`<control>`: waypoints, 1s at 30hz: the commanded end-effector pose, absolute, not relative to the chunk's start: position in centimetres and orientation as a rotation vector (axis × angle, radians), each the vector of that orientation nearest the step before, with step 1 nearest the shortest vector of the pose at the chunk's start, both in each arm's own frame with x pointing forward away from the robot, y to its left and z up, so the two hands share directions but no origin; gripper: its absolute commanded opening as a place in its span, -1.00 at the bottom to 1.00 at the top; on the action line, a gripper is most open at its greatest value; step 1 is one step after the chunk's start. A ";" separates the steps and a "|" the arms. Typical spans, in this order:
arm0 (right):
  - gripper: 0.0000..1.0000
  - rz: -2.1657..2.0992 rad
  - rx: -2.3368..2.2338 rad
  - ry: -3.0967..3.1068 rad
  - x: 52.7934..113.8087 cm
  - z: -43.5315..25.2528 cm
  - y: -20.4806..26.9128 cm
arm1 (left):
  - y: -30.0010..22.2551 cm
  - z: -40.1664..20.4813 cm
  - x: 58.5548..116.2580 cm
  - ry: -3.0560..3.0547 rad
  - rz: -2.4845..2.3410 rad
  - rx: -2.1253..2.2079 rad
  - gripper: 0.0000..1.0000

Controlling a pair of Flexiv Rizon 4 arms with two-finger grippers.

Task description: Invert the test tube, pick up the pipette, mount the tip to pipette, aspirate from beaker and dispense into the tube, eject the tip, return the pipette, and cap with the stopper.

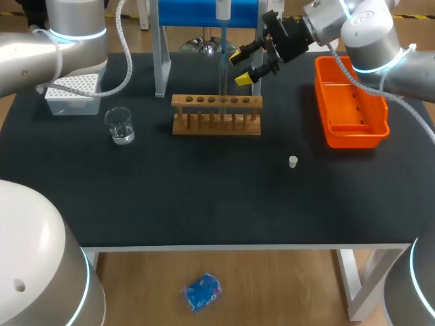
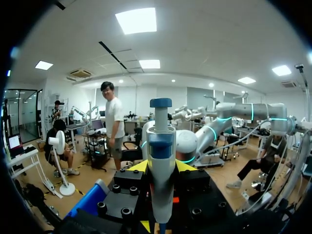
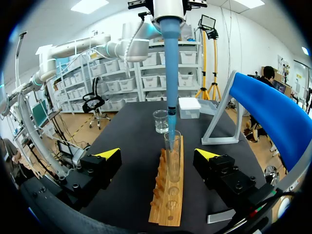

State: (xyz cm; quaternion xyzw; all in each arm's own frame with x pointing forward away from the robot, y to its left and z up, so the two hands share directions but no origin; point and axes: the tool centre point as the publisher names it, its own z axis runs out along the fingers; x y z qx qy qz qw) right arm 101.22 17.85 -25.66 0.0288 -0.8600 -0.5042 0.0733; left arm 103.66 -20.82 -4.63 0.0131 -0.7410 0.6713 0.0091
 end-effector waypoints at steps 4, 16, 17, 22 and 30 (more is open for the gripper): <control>1.00 -1.511 0.086 -2.585 101.2 -25.6 17.8 | -20.8 -5.0 104.0 -2.308 2.091 0.037 -1.00; 1.00 -1.511 0.086 -2.585 101.2 -25.6 17.8 | -20.8 -5.7 104.3 -2.301 2.098 0.044 -1.00; 1.00 -1.511 0.086 -2.585 101.2 -25.6 17.8 | -20.8 -5.7 104.3 -2.299 2.098 0.045 -1.00; 1.00 -1.511 0.086 -2.585 101.2 -25.6 17.8 | -20.7 -5.9 104.4 -2.298 2.097 0.049 -1.00; 1.00 -1.511 0.086 -2.585 101.2 -25.6 17.8 | -20.6 -6.6 104.1 -2.289 2.092 0.063 -1.00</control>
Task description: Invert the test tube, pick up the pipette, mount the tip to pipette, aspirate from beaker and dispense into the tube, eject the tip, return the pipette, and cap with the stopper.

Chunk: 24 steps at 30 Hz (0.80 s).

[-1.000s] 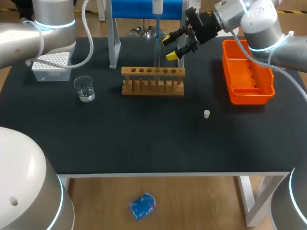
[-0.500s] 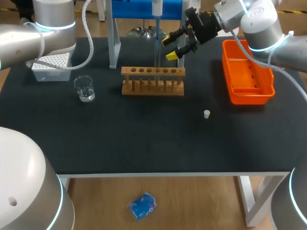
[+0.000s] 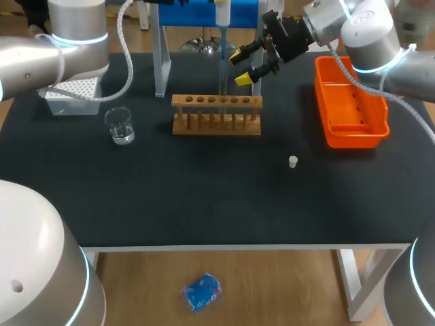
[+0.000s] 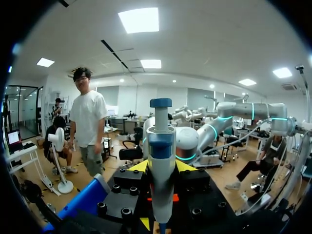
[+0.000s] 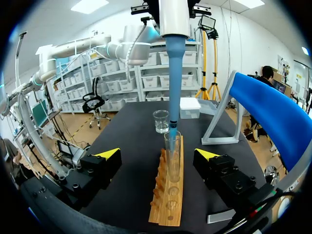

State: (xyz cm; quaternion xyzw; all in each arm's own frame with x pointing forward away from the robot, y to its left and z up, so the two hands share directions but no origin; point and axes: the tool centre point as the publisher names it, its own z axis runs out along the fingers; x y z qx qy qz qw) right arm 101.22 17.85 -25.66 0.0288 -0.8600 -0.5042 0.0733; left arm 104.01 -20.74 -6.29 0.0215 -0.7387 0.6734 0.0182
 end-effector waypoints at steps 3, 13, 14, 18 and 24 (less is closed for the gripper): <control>1.00 -1.511 0.086 -2.585 101.2 -25.6 17.8 | -20.6 -6.8 104.1 -2.287 2.091 0.070 -1.00; 1.00 -1.511 0.086 -2.585 101.2 -25.6 17.8 | -20.7 -7.3 104.1 -2.272 2.097 0.082 -1.00; 1.00 -1.511 0.086 -2.585 101.2 -25.6 17.8 | -20.8 -7.4 104.1 -2.271 2.096 0.082 -1.00; 1.00 -1.511 0.086 -2.585 101.2 -25.6 17.8 | -20.8 -7.5 104.1 -2.273 2.094 0.084 -1.00; 1.00 -1.511 0.086 -2.585 101.2 -25.6 17.8 | -20.9 -7.7 104.2 -2.268 2.095 0.086 -1.00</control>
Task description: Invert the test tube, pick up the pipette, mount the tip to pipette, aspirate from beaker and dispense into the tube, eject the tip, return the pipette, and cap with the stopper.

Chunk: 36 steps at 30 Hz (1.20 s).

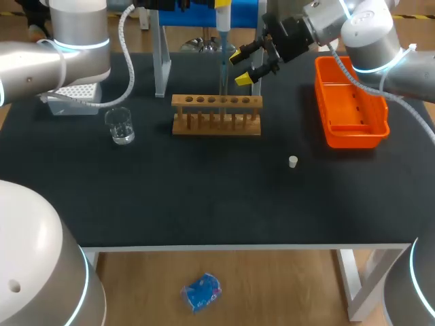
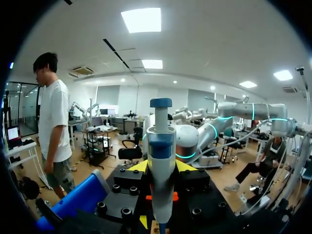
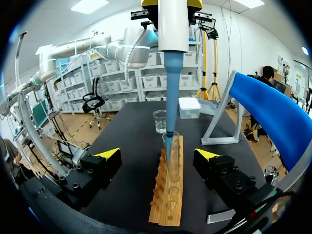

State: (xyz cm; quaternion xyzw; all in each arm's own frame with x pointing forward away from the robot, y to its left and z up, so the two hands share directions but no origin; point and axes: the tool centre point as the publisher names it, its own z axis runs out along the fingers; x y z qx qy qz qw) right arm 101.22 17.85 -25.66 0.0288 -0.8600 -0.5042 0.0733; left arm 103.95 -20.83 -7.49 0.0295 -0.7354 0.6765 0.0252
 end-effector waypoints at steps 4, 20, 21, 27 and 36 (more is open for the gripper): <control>1.00 -1.511 0.086 -2.585 101.2 -25.6 17.8 | -20.9 -7.8 104.2 -2.265 2.095 0.090 -1.00; 1.00 -1.511 0.086 -2.585 101.2 -25.6 17.8 | -20.8 -8.5 104.2 -2.261 2.093 0.100 -1.00; 1.00 -1.511 0.086 -2.585 101.2 -25.6 17.8 | -20.9 -8.5 104.2 -2.260 2.093 0.098 -1.00; 1.00 -1.511 0.086 -2.585 101.2 -25.6 17.8 | -20.9 -8.6 104.1 -2.255 2.096 0.096 -1.00; 1.00 -1.511 0.086 -2.585 101.2 -25.6 17.8 | -20.8 -8.7 104.1 -2.256 2.097 0.099 -1.00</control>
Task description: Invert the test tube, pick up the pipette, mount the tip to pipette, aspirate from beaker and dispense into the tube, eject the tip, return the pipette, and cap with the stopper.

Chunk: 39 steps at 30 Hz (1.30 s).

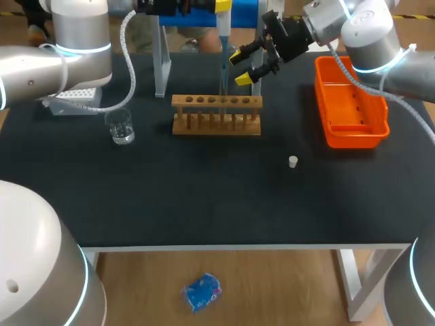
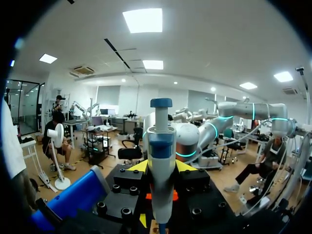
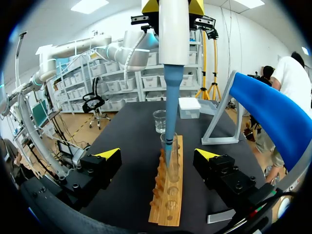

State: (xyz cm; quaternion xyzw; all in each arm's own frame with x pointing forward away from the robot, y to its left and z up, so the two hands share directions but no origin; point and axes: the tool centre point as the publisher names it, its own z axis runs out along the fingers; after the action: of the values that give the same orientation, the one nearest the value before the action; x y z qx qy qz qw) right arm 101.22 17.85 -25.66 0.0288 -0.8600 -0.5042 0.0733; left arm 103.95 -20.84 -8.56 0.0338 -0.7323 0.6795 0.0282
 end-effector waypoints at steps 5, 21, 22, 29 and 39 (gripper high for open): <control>1.00 -1.511 0.086 -2.585 101.2 -25.6 17.8 | -20.8 -8.8 104.1 -2.255 2.096 0.106 -1.00; 1.00 -1.511 0.086 -2.585 101.2 -25.6 17.8 | -20.8 -8.8 104.1 -2.261 2.092 0.116 -1.00; 1.00 -1.511 0.086 -2.585 101.2 -25.6 17.8 | -20.8 -8.8 104.1 -2.261 2.092 0.116 -1.00; 1.00 -1.541 0.098 -2.624 101.4 -24.0 16.0 | -20.8 -8.8 104.1 -2.261 2.092 0.116 -1.00; 1.00 -1.591 0.082 -2.690 101.3 -19.2 11.8 | -20.8 -8.8 104.1 -2.261 2.092 0.116 -1.00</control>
State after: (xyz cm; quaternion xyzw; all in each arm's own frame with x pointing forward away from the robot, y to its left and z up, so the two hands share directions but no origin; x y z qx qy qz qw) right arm 102.83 13.51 -21.10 0.0307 -0.8581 -0.5120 0.0221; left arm 104.05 -20.79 -8.81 0.0378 -0.7328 0.6787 0.0289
